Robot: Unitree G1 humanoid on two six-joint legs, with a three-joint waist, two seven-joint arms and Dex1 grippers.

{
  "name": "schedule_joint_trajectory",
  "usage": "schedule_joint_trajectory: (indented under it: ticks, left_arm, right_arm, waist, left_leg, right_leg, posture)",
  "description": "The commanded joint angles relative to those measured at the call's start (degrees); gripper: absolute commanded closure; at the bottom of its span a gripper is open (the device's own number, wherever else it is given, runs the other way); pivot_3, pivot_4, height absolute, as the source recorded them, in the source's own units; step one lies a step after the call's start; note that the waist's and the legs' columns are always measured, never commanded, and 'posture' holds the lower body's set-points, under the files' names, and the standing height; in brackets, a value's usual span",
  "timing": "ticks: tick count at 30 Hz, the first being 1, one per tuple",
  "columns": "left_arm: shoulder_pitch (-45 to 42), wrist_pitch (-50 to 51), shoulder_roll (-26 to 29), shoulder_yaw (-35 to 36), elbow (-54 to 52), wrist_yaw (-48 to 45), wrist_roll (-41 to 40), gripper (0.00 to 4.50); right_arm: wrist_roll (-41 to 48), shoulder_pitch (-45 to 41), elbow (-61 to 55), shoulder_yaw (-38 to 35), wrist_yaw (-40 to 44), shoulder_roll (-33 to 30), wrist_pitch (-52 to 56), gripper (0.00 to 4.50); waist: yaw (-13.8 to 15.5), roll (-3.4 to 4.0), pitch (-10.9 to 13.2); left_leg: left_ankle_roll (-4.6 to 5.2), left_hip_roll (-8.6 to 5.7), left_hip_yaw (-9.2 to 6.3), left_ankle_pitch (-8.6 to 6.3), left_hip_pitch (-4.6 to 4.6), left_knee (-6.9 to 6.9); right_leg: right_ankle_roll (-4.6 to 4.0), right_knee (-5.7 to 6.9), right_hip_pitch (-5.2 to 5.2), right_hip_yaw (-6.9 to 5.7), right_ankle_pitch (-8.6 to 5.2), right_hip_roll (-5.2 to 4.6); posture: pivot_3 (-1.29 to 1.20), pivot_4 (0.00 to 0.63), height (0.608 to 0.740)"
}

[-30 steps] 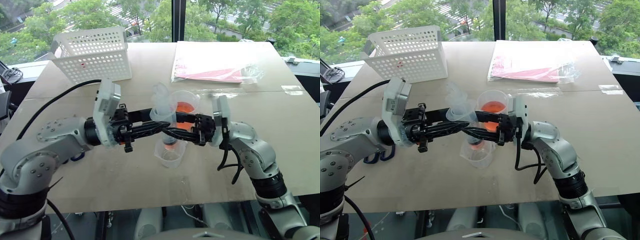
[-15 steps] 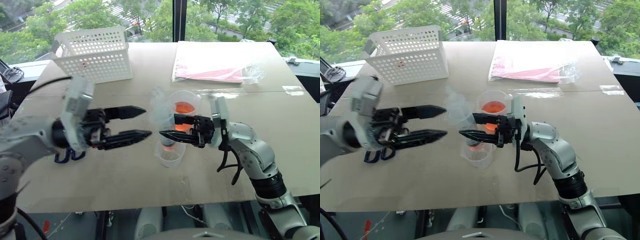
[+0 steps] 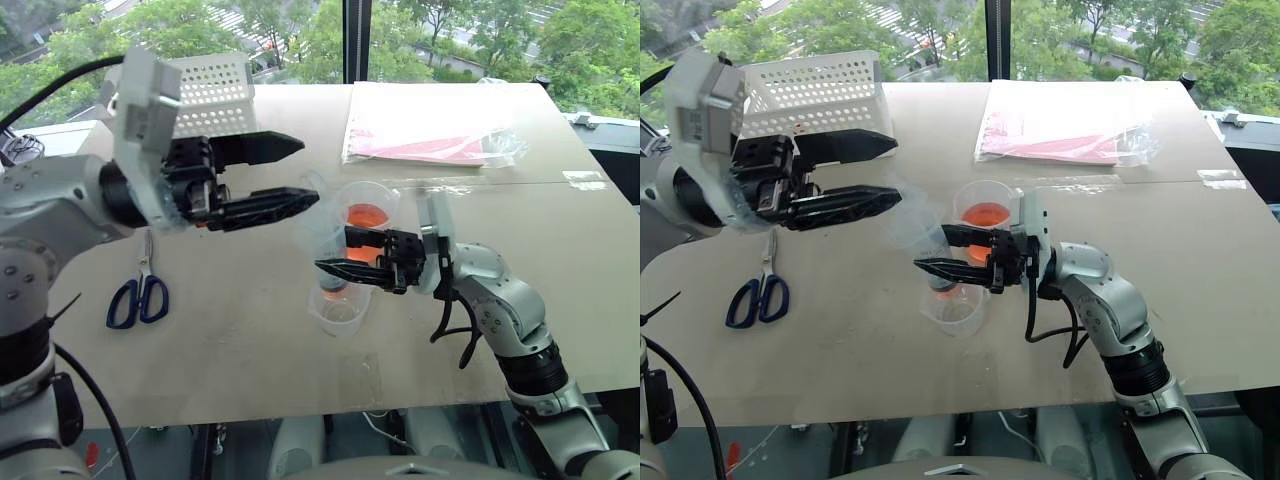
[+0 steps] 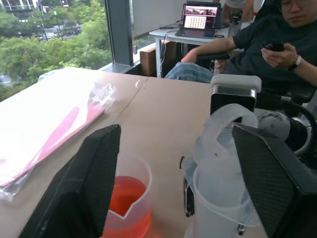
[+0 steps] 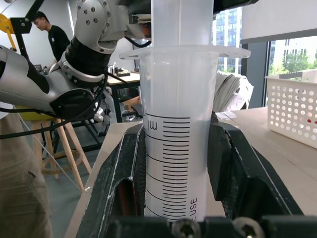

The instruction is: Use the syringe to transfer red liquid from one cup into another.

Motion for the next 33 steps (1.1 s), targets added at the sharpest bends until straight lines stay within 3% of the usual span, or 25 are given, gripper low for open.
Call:
schedule_joint_trajectory:
  ticks: [1,3,4,7,33]
  left_arm:
    - [-2.05,-2.51,-0.75,-1.61,-0.45,-1.55,3.63,2.90]
    - [-2.16,-2.62,-1.44,-1.89,-0.64,-2.20,3.79,3.34]
    - [-1.88,-2.83,-1.51,-2.12,-1.06,-3.21,3.71,3.99]
    - [-0.93,-2.78,-1.92,-2.44,-2.07,-4.58,3.33,4.47]
    - [12.13,-8.36,-3.07,-5.97,-7.78,-10.21,10.04,4.50]
  right_arm:
    - [0.37,-0.79,-1.32,0.07,0.55,0.47,-1.50,3.20]
    - [0.30,-0.80,-1.16,0.11,0.65,0.53,-1.59,3.20]
    - [0.28,-0.82,-1.07,0.14,0.73,0.55,-1.62,3.20]
    - [0.34,-0.82,-1.12,0.09,0.96,0.48,-1.58,3.20]
    - [4.23,-3.09,-4.89,-3.36,-2.00,0.43,3.80,3.20]
  waist:
    - [0.01,-0.01,0.00]
    - [0.00,0.00,0.00]
    - [0.00,0.00,0.00]
    - [-0.01,0.00,0.00]
    - [0.02,-0.01,0.00]
  left_leg:
    - [0.00,-0.01,0.01,0.00,-0.01,0.01]
    - [0.00,-0.01,0.03,0.00,0.00,0.02]
    - [0.00,0.00,0.04,0.00,0.00,0.02]
    - [0.00,0.00,0.02,0.00,-0.01,0.02]
    - [0.00,0.01,-0.03,0.00,-0.01,0.03]
  right_leg:
    - [0.01,0.00,0.00,0.00,0.00,0.00]
    - [0.01,0.00,0.00,0.02,0.00,-0.01]
    - [0.01,0.00,0.00,0.03,0.00,-0.01]
    - [0.01,0.00,0.00,0.00,0.00,0.00]
    - [0.01,0.01,0.00,0.01,0.00,-0.01]
  posture:
    - [0.00,0.150,0.740]
    - [0.00,0.150,0.740]
    - [0.00,0.150,0.740]
    - [0.00,0.150,0.740]
    - [0.00,0.150,0.740]
